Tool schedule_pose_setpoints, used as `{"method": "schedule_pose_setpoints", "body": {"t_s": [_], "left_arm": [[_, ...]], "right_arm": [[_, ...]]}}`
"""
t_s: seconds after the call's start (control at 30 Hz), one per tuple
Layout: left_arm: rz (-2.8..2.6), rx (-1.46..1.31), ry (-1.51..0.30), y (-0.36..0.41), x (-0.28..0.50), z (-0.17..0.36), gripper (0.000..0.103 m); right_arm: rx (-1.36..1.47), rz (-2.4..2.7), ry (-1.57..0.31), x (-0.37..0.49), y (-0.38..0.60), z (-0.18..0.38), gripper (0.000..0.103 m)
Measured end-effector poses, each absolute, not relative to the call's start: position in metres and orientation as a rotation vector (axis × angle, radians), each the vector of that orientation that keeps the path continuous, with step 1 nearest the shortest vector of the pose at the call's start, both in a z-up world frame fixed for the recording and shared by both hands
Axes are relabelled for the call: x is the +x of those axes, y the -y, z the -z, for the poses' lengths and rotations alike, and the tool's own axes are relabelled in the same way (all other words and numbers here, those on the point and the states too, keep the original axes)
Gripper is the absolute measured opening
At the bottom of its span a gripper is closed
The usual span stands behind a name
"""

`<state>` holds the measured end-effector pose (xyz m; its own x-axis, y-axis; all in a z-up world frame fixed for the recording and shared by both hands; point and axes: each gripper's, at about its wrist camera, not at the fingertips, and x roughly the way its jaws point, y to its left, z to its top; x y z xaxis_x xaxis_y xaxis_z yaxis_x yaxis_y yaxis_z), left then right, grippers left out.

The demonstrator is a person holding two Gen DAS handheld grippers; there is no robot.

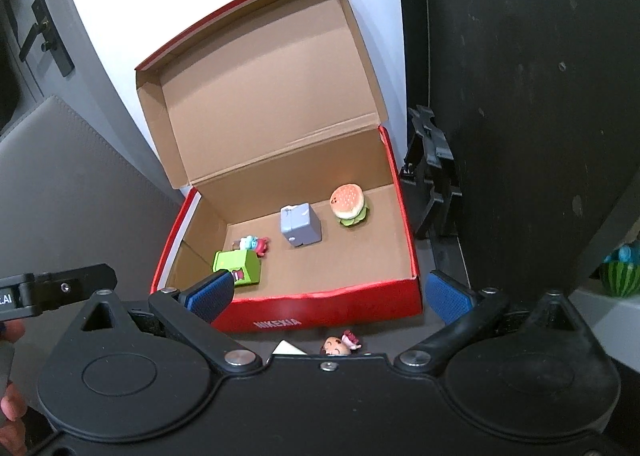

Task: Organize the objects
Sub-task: 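Lift both tools up out of the shoebox, then lower the left tool to the white plug charger while the right tool approaches the doll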

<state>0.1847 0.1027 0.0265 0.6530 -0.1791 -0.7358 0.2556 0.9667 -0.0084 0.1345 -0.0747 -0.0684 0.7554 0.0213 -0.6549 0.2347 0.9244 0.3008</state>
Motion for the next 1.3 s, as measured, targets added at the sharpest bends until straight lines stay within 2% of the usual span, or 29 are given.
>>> {"method": "schedule_pose_setpoints", "body": {"t_s": [0.97,1.13,1.3], "left_arm": [[0.274,0.169,-0.927,-0.096,0.176,0.019,0.102],[0.271,0.157,-0.947,-0.095,0.182,0.027,0.100],[0.255,0.127,-0.969,-0.095,0.190,0.039,0.098]], "right_arm": [[0.462,0.287,-0.714,0.099,0.071,0.107,0.102],[0.481,0.277,-0.728,0.102,0.071,0.114,0.096],[0.509,0.251,-0.748,0.106,0.075,0.122,0.085]]}}
